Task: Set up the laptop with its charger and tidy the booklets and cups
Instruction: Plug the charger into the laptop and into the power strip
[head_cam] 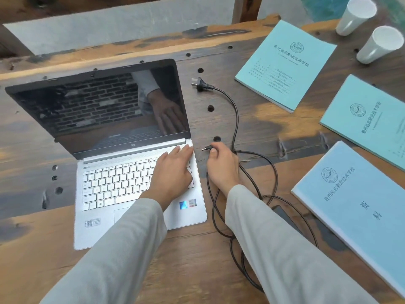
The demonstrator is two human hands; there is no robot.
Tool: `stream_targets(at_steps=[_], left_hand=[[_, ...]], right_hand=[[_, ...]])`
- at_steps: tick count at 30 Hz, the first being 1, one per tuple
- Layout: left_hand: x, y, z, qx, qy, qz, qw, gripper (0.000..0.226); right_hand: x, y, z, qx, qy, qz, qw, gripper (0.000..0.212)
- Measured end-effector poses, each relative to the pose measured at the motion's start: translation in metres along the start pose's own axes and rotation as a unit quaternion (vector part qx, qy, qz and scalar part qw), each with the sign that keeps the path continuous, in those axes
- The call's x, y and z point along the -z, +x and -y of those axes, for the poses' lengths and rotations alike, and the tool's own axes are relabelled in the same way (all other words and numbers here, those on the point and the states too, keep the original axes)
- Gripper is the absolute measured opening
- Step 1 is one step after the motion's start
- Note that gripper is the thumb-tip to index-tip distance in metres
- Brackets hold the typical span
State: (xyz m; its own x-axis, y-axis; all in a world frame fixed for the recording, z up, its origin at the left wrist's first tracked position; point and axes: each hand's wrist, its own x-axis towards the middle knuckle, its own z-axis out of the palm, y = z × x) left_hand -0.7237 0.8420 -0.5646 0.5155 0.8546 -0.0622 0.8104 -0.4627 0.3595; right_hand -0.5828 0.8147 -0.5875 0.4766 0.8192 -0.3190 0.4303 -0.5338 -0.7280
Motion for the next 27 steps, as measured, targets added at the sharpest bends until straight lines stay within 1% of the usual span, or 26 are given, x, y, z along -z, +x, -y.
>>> stream_targets(at_steps=[2, 4, 7, 10, 14, 17, 21, 24, 27], left_hand=[[0.0, 0.003, -0.003, 0.009, 0.013, -0.003, 1.0, 0.049], [0.001, 0.006, -0.006, 0.04, 0.023, 0.008, 0.999, 0.049], [0.002, 0.012, -0.007, 0.103, 0.032, 0.025, 0.994, 0.06], [0.002, 0.016, -0.007, 0.097, 0.071, 0.033, 0.992, 0.071], [0.002, 0.023, -0.008, 0.116, 0.091, 0.059, 0.987, 0.076], [0.0, 0.024, -0.013, 0.13, 0.086, 0.052, 0.986, 0.072], [-0.004, 0.021, -0.02, 0.122, 0.103, 0.029, 0.987, 0.065], [-0.004, 0.022, -0.015, 0.142, 0.088, 0.04, 0.985, 0.064], [-0.003, 0.023, -0.012, 0.148, 0.084, 0.047, 0.984, 0.066]], right_hand=[[-0.001, 0.003, -0.001, 0.018, 0.004, 0.011, 1.0, 0.03], [-0.002, 0.007, -0.002, 0.042, 0.007, 0.03, 0.999, 0.024], [-0.005, 0.011, 0.0, 0.051, 0.018, 0.037, 0.998, 0.02], [-0.007, 0.016, 0.004, 0.047, 0.027, 0.033, 0.998, 0.018], [-0.005, 0.021, 0.007, 0.022, 0.016, 0.026, 0.999, 0.018], [-0.007, 0.019, 0.011, 0.003, 0.017, 0.029, 0.999, 0.019], [-0.013, 0.014, 0.016, 0.024, -0.013, 0.018, 0.999, 0.023], [-0.014, 0.013, 0.014, 0.042, -0.043, 0.003, 0.998, 0.024], [-0.015, 0.011, 0.012, 0.048, -0.03, -0.001, 0.998, 0.023]])
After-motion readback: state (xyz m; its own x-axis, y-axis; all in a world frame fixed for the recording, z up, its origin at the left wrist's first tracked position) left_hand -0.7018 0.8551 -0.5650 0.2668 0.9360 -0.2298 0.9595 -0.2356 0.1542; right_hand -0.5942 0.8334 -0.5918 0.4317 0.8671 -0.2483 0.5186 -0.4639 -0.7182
